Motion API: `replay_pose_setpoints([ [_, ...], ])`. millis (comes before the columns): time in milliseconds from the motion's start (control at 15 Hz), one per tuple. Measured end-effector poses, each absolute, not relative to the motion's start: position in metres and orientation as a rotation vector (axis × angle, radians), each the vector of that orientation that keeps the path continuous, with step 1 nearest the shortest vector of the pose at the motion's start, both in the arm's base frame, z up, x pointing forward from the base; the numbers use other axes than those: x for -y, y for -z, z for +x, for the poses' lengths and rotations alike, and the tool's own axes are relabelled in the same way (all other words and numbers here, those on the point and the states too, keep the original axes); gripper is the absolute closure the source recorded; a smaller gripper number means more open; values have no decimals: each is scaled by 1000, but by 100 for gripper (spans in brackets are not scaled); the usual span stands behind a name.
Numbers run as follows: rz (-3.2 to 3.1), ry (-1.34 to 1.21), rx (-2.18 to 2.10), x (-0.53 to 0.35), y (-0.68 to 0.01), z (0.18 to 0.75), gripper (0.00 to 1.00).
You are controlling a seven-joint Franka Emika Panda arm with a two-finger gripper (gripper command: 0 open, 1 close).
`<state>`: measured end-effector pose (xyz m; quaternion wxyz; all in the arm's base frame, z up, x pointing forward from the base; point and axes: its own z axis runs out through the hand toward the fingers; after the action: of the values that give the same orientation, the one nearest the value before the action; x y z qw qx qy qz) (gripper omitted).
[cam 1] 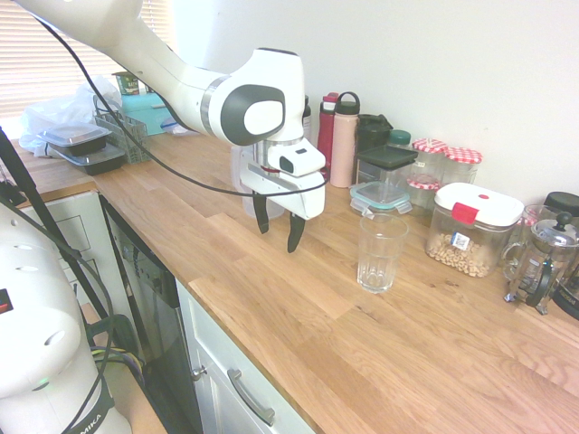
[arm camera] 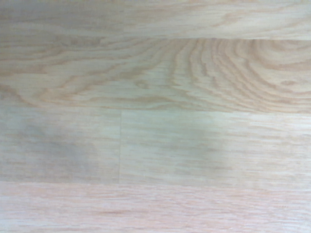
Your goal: Pour me some water
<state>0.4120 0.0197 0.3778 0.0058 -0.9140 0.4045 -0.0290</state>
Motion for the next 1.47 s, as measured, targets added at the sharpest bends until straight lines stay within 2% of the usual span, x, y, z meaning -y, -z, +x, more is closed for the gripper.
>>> replay_pose_setpoints([
  [267, -2852, 115, -1231, -28, -388, 412, 0],
  [600, -2844, 288, -1067, -87, -476, 365, 0],
  [800, -2846, 410, -989, -130, -501, 345, 0],
  [1267, -2842, 546, -852, -194, -476, 393, 0],
  [1333, -2837, 557, -859, -197, -471, 398, 100],
  [1467, -2814, 578, -888, -200, -462, 406, 100],
])
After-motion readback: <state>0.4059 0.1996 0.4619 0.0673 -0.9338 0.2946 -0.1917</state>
